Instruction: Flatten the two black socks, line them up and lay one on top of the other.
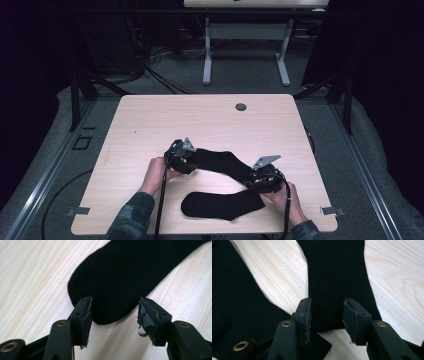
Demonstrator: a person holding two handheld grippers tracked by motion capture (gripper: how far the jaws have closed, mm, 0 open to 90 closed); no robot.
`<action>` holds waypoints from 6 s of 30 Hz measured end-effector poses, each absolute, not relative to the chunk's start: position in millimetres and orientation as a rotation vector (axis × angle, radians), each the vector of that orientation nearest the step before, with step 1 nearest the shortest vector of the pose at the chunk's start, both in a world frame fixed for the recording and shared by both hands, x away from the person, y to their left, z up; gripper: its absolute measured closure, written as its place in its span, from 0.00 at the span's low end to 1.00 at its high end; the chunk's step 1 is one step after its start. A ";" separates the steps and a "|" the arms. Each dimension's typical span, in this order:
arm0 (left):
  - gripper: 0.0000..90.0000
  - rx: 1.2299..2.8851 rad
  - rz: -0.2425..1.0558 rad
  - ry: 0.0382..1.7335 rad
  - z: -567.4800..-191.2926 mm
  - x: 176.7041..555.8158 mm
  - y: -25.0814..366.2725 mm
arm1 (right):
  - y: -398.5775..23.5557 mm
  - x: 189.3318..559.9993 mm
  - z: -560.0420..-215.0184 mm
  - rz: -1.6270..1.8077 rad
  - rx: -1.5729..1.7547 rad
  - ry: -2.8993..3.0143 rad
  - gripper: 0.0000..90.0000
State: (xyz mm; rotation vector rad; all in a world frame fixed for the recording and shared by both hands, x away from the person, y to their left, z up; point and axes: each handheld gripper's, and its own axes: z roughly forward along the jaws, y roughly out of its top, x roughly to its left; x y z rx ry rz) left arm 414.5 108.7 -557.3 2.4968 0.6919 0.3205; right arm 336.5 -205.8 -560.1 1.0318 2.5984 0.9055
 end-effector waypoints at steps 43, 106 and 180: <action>0.96 2.482 0.411 0.593 -553.2 396.3 103.4 | -224.9 335.9 -551.6 0.906 0.976 2.509 0.90; 0.56 2.209 0.128 1.038 -530.5 392.6 144.8 | -229.2 365.7 -527.7 0.965 1.166 2.463 0.69; 0.05 2.237 0.442 1.063 -527.8 362.6 157.4 | -256.8 315.4 -529.0 1.058 1.232 2.290 0.30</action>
